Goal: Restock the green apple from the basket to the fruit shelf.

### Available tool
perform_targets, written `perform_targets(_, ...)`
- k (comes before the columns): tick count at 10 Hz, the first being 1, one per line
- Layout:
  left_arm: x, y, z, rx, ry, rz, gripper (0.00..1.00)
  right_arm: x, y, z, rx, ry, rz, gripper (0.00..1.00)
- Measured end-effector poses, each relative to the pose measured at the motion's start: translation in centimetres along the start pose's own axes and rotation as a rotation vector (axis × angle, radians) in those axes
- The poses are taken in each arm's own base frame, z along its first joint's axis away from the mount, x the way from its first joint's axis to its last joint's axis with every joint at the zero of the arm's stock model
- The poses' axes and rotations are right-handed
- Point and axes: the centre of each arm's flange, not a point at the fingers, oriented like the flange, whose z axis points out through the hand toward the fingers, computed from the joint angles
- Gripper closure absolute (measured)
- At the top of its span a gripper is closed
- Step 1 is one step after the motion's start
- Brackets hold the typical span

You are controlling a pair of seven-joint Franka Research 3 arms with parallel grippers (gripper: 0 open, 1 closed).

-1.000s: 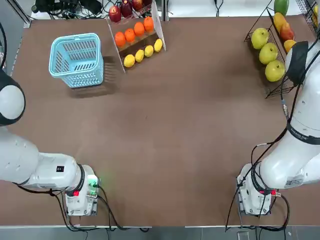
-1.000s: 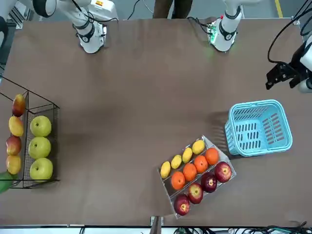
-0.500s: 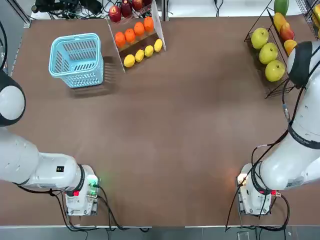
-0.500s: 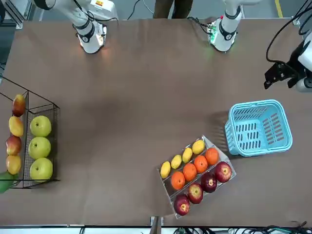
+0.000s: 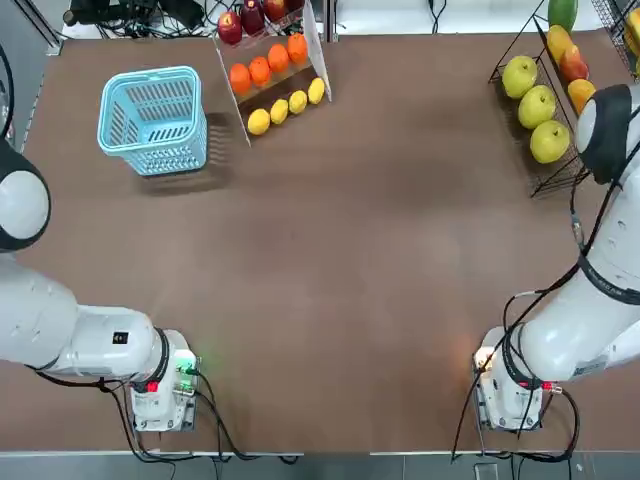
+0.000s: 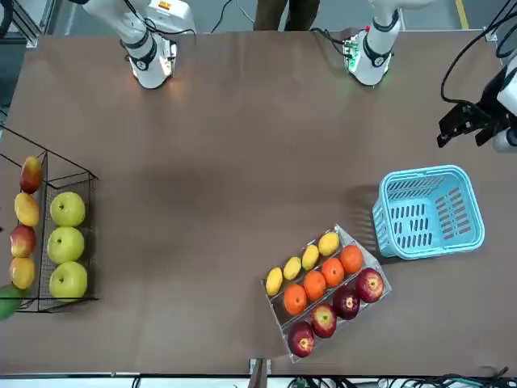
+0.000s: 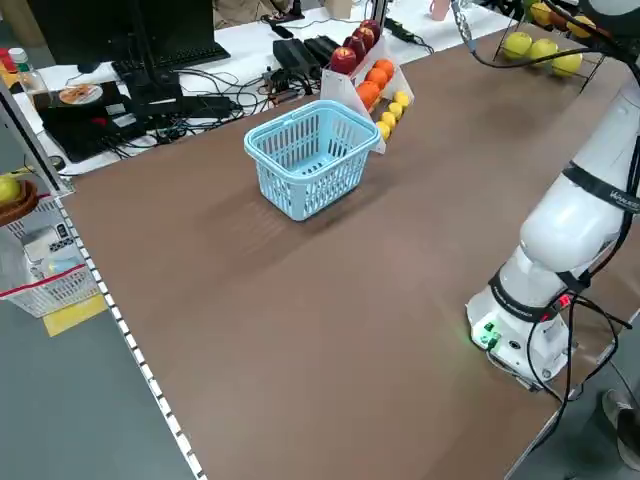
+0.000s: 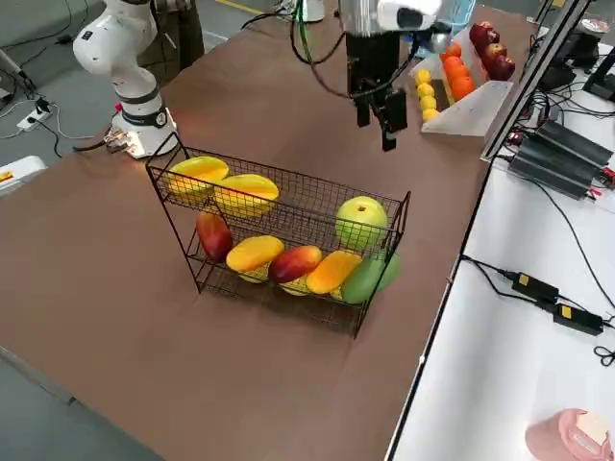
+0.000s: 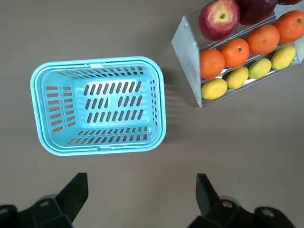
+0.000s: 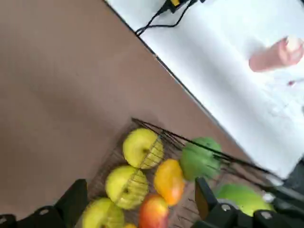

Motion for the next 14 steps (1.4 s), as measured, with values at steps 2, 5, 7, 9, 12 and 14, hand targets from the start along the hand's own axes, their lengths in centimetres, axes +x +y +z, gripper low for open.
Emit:
perform_targets(2, 0.0, 0.0, 0.0, 0.000, 0.000, 0.000, 0.00, 1.5, -3.6, -0.2, 0.084, 0.001, 0.327, 0.00)
perform_targets(5, 0.0, 0.1, 0.0, 0.000, 0.000, 0.001, 0.00, 1.8, -8.4, -3.8, 0.140, -0.119, 0.637, 0.00)
perform_targets(7, 0.0, 0.1, 0.0, 0.000, 0.000, 0.001, 0.00, 0.9, -10.6, -6.5, 0.121, -0.205, 0.728, 0.00)
perform_targets(9, 0.0, 0.1, 0.0, 0.000, 0.000, 0.002, 0.00, -0.6, -11.8, -8.6, 0.143, -0.264, 0.793, 0.00)
perform_targets(12, 0.0, 0.0, 0.0, 0.000, 0.000, 0.000, 0.00, -2.2, -12.9, -8.2, 0.183, -0.348, 0.819, 0.00)
perform_targets(14, 0.0, 0.0, 0.0, 0.000, 0.000, 0.000, 0.00, -2.3, -13.3, -5.6, 0.195, -0.374, 0.801, 0.00)
